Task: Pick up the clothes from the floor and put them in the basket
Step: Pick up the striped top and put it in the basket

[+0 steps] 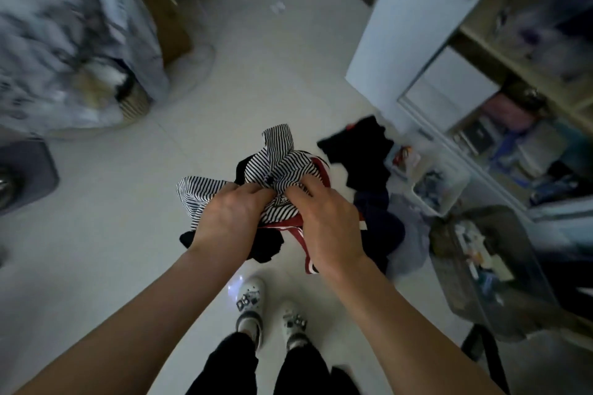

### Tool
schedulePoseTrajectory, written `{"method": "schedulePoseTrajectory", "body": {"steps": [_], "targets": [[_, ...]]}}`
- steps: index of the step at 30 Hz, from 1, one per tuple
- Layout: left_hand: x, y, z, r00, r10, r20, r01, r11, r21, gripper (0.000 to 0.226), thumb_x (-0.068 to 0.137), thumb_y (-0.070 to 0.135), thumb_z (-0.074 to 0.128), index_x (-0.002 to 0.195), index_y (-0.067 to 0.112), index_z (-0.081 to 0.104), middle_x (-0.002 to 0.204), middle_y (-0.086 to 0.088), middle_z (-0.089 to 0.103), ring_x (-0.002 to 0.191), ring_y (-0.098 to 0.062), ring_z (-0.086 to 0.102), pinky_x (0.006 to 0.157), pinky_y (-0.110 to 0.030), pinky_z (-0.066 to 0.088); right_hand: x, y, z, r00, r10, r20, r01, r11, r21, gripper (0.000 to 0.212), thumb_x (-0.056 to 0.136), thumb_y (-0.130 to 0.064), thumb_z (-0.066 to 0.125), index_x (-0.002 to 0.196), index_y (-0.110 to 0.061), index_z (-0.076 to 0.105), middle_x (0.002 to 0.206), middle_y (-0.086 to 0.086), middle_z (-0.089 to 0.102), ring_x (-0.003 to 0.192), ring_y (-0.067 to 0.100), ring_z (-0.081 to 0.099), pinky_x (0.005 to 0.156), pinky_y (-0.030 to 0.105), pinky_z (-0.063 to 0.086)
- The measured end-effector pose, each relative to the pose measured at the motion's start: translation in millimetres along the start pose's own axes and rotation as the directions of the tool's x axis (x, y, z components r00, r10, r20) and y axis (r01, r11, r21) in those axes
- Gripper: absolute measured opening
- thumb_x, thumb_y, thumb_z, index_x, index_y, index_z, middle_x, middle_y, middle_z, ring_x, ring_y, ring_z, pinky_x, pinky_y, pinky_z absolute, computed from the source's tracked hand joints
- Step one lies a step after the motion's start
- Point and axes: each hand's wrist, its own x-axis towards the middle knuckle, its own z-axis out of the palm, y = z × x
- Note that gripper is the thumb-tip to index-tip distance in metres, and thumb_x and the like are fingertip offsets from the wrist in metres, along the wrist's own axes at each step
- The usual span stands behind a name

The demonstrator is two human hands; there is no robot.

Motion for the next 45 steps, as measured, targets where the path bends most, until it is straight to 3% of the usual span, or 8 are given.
{"method": "schedulePoseTrajectory", "body": {"steps": [9,19,21,28,34,39,42,45], "targets": [[-113.6,-24.1,-142.5,0.906,-0.268,-0.329,0.299,0.953,0.047,0.022,0.077,0.023,0.066,0.098,0.027,0.063,0.091,0.004,0.065,0.075,-0.024,0.056,0.072,-0.036,0.049,23.2,-127.2,-104.8,0.891,-0.429,-0.150,0.436,0.900,0.010,0.031,0.079,-0.012,0.072,0.108,-0.018,0.066,0.109,0.006,0.064,0.069,0.026,0.061,0.054,0.033,0.051],[-328.2,-92.4,-211.7,0.622,-0.600,-0.504,0.672,0.739,-0.051,0.027,0.083,0.025,0.048,0.105,0.025,0.064,0.100,0.004,0.066,0.088,-0.024,0.057,0.078,-0.040,0.049,-31.4,-345.4,-128.0,0.604,-0.787,-0.125,0.795,0.605,0.032,0.033,0.078,-0.006,0.065,0.108,-0.020,0.066,0.101,0.000,0.062,0.074,0.023,0.062,0.056,0.024,0.032],[-382.8,-113.9,-215.3,0.554,-0.662,-0.505,0.736,0.673,-0.074,0.027,0.083,0.026,0.048,0.106,0.026,0.063,0.100,0.005,0.065,0.088,-0.022,0.055,0.077,-0.039,0.050,-52.3,-401.5,-116.0,0.536,-0.836,-0.114,0.844,0.534,0.053,0.033,0.078,-0.005,0.067,0.107,-0.021,0.064,0.100,-0.001,0.061,0.075,0.023,0.061,0.055,0.026,0.038],[-571.1,-188.6,-228.7,0.324,-0.798,-0.509,0.902,0.422,-0.087,0.023,0.087,0.018,0.053,0.105,0.029,0.062,0.095,0.006,0.062,0.086,-0.021,0.051,0.073,-0.037,0.049,-145.7,-590.6,-76.5,0.380,-0.914,-0.143,0.921,0.358,0.154,0.031,0.076,-0.003,0.063,0.102,-0.021,0.065,0.096,0.001,0.061,0.072,0.026,0.061,0.054,0.025,0.028],[-708.9,-252.6,-239.3,0.199,-0.857,-0.475,0.961,0.266,-0.077,0.031,0.072,0.035,0.072,0.102,0.031,0.063,0.095,0.010,0.063,0.087,-0.019,0.054,0.075,-0.034,0.050,-205.7,-737.0,-39.6,0.217,-0.964,-0.153,0.953,0.176,0.245,0.022,0.083,-0.012,0.063,0.103,-0.022,0.063,0.097,0.000,0.059,0.074,0.025,0.061,0.054,0.031,0.041],[-790.1,-316.3,-247.4,0.103,-0.892,-0.440,0.967,0.193,-0.166,0.056,0.068,0.045,0.023,0.105,0.029,0.063,0.100,0.009,0.063,0.088,-0.020,0.052,0.077,-0.034,0.048,-230.6,-851.4,3.4,0.100,-0.986,-0.131,0.962,0.062,0.265,0.017,0.087,-0.019,0.064,0.103,-0.024,0.061,0.101,-0.001,0.059,0.078,0.024,0.062,0.057,0.032,0.045],[-832.6,-374.6,-246.5,0.018,-0.906,-0.424,0.977,0.105,-0.184,0.033,0.083,0.023,0.044,0.110,0.028,0.062,0.105,0.007,0.063,0.092,-0.022,0.053,0.080,-0.038,0.049,-234.6,-924.2,34.4,0.040,-0.988,-0.148,0.957,-0.004,0.290,0.016,0.089,-0.020,0.061,0.104,-0.024,0.061,0.102,-0.001,0.059,0.079,0.024,0.063,0.056,0.031,0.045],[-867.3,-431.7,-252.7,-0.026,-0.917,-0.398,0.970,0.074,-0.234,0.030,0.082,0.021,0.054,0.109,0.029,0.063,0.104,0.008,0.064,0.091,-0.021,0.053,0.078,-0.038,0.050,-232.2,-992.5,59.6,0.007,-0.993,-0.121,0.946,-0.032,0.323,0.016,0.090,-0.018,0.060,0.105,-0.023,0.061,0.101,-0.001,0.059,0.079,0.022,0.062,0.057,0.029,0.042]]}}
